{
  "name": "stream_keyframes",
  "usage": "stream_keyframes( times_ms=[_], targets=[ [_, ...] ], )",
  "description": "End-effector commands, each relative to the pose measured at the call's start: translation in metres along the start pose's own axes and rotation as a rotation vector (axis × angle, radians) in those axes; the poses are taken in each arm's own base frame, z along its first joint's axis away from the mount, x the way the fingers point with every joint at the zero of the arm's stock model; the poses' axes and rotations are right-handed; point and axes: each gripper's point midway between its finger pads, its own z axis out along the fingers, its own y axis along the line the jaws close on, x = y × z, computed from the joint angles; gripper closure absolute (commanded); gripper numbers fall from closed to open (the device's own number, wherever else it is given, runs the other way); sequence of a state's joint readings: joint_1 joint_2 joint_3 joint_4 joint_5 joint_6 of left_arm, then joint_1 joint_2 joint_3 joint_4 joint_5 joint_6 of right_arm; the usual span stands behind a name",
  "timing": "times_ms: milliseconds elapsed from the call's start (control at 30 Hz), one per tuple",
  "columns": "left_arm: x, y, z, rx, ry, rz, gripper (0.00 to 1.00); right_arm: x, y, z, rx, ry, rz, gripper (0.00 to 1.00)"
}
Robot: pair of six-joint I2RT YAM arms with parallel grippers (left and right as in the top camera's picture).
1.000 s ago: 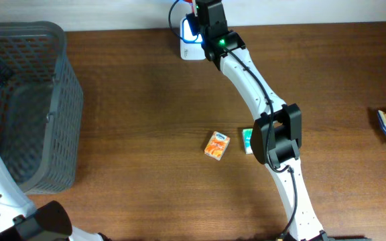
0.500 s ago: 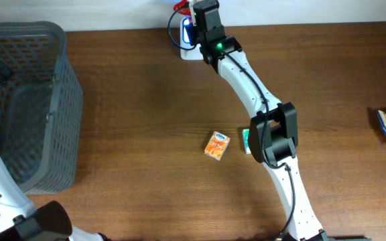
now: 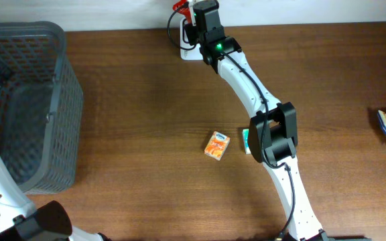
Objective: Scan the item barcode
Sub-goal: 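Hold the red candy bag barcode in front of the scanner, then carry the red candy bag to the far right and release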
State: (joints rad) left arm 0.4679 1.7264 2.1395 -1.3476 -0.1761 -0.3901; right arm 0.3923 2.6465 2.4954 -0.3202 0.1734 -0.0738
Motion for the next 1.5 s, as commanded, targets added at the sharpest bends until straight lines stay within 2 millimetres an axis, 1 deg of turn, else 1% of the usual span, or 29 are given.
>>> stream_keyframes(
  times_ms=[0,67,133,200,233,300,333,400,433,500,600,667,733,833,867,933,1000,1033,1067,1100,1133,1167,1233,1267,1300,1333,1367,1400,1467],
  targets=[
    [-0.002,0.003,0.000,-0.007,-0.003,-0.015,0.01,-0.010,-0.001,-0.003,-0.003,-0.024,0.020,0.96],
    [-0.002,0.003,0.000,-0.007,-0.003,-0.015,0.01,-0.004,-0.001,-0.003,-0.005,-0.001,0.016,0.96],
    [-0.002,0.003,0.000,-0.007,-0.003,-0.015,0.01,0.018,0.003,0.002,-0.013,0.064,0.004,0.96],
    [-0.002,0.003,0.000,-0.007,-0.003,-0.015,0.01,0.022,0.002,0.001,-0.009,0.081,0.001,0.96],
    [-0.002,0.003,0.000,-0.007,-0.003,-0.015,0.01,0.009,0.000,-0.004,-0.007,0.052,0.005,0.96],
    [-0.002,0.003,0.000,-0.007,-0.003,-0.015,0.01,-0.026,-0.005,-0.017,0.000,-0.035,0.009,0.96],
    [-0.002,0.003,0.000,-0.007,-0.003,-0.015,0.01,-0.048,-0.009,-0.027,0.004,-0.088,0.018,0.96],
    [-0.002,0.003,0.000,-0.007,-0.003,-0.015,0.01,-0.070,-0.012,-0.039,0.007,-0.144,0.028,0.96],
    [-0.002,0.003,0.000,-0.007,-0.003,-0.015,0.01,-0.072,-0.012,-0.040,0.007,-0.148,0.029,0.96],
    [-0.002,0.003,0.000,-0.007,-0.003,-0.015,0.01,-0.057,-0.010,-0.035,0.002,-0.099,0.021,0.96],
    [-0.002,0.003,0.000,-0.007,-0.003,-0.015,0.01,-0.018,-0.005,-0.016,-0.003,-0.004,0.005,0.96],
    [-0.002,0.003,0.000,-0.007,-0.003,-0.015,0.01,-0.016,-0.004,-0.016,-0.004,0.002,0.004,0.96],
    [-0.002,0.003,0.000,-0.007,-0.003,-0.015,0.01,-0.028,-0.007,-0.021,0.002,-0.028,0.009,0.96],
    [-0.002,0.003,0.000,-0.007,-0.003,-0.015,0.01,-0.061,-0.041,-0.045,0.120,-0.081,0.031,0.96],
    [-0.002,0.003,0.000,-0.007,-0.003,-0.015,0.01,-0.074,-0.062,-0.058,0.181,-0.097,0.044,0.96],
    [-0.002,0.003,0.000,-0.007,-0.003,-0.015,0.01,-0.086,-0.109,-0.083,0.280,-0.090,0.108,0.96],
    [-0.002,0.003,0.000,-0.007,-0.003,-0.015,0.01,-0.079,-0.162,-0.104,0.358,-0.051,0.234,0.96],
    [-0.002,0.003,0.000,-0.007,-0.003,-0.015,0.01,-0.063,-0.201,-0.116,0.414,-0.001,0.329,0.96],
    [-0.002,0.003,0.000,-0.007,-0.003,-0.015,0.01,-0.045,-0.231,-0.125,0.460,0.046,0.391,0.96],
    [-0.002,0.003,0.000,-0.007,-0.003,-0.015,0.01,-0.012,-0.273,-0.138,0.533,0.132,0.479,0.96],
    [-0.002,0.003,0.000,-0.007,-0.003,-0.015,0.01,0.031,-0.314,-0.157,0.617,0.244,0.572,0.96],
    [-0.002,0.003,0.000,-0.007,-0.003,-0.015,0.01,0.053,-0.336,-0.169,0.662,0.299,0.615,0.96],
    [-0.002,0.003,0.000,-0.007,-0.003,-0.015,0.01,0.117,-0.394,-0.211,0.782,0.464,0.701,0.96],
    [-0.002,0.003,0.000,-0.007,-0.003,-0.015,0.01,0.134,-0.410,-0.225,0.813,0.504,0.725,0.96],
    [-0.002,0.003,0.000,-0.007,-0.003,-0.015,0.01,0.163,-0.434,-0.248,0.863,0.575,0.767,0.96],
    [-0.002,0.003,0.000,-0.007,-0.003,-0.015,0.01,0.189,-0.451,-0.268,0.895,0.634,0.811,0.96],
    [-0.002,0.003,0.000,-0.007,-0.003,-0.015,0.01,0.210,-0.463,-0.281,0.902,0.674,0.857,0.96],
    [-0.002,0.003,0.000,-0.007,-0.003,-0.015,0.01,0.230,-0.471,-0.290,0.887,0.702,0.914,0.96],
    [-0.002,0.003,0.000,-0.007,-0.003,-0.015,0.01,0.265,-0.479,-0.297,0.827,0.735,1.028,0.96]
  ],
)
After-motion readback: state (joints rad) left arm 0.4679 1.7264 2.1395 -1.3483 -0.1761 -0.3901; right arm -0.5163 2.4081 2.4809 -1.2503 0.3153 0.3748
